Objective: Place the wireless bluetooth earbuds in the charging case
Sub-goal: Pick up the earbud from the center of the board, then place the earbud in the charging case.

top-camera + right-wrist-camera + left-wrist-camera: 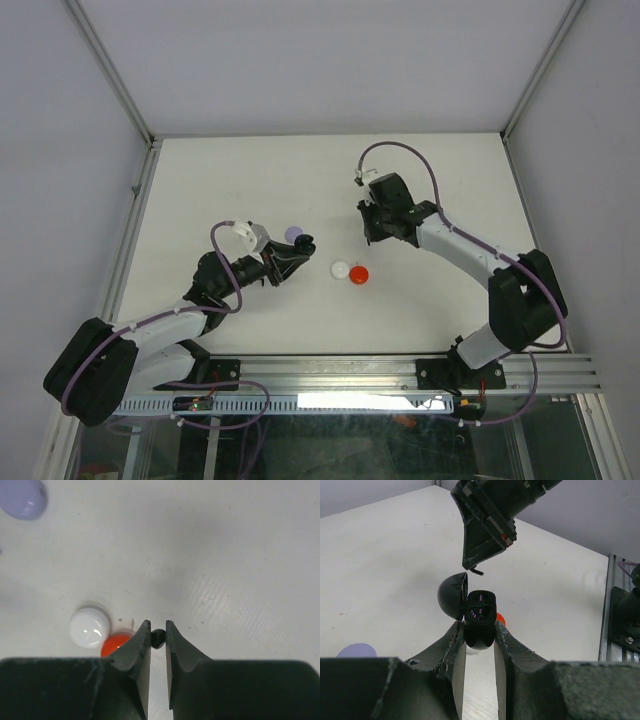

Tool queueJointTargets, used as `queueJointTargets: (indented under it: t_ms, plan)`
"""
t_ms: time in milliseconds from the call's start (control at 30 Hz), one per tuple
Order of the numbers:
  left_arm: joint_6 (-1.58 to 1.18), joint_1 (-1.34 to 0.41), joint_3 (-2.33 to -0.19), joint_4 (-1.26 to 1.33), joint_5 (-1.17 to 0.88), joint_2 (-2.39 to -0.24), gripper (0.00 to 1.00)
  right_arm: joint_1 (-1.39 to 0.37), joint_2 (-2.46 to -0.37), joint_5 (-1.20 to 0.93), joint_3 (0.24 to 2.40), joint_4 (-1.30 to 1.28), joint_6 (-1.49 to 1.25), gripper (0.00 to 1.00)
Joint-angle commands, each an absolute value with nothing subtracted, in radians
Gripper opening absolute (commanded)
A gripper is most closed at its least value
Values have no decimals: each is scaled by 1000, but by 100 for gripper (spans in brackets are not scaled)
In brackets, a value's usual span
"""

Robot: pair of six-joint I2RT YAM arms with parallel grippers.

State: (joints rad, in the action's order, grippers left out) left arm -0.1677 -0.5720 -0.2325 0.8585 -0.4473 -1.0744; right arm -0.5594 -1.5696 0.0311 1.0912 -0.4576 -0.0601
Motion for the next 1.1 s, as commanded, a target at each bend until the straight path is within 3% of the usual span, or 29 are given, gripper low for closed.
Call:
queueJointTargets:
  t_ms: [0, 600, 1067]
  plan:
    - [-240, -567, -223, 1043, -458, -1106, 0, -609, -1429, 60, 1057, -274, -85, 9]
    - [-407, -566, -250, 1284, -484, -1221, 0, -830, -1048, 50, 833, 241, -29, 9]
    - [-503, -568, -282, 1303, -544, -1222, 0, -965, -1054, 30, 710, 534, 37, 9]
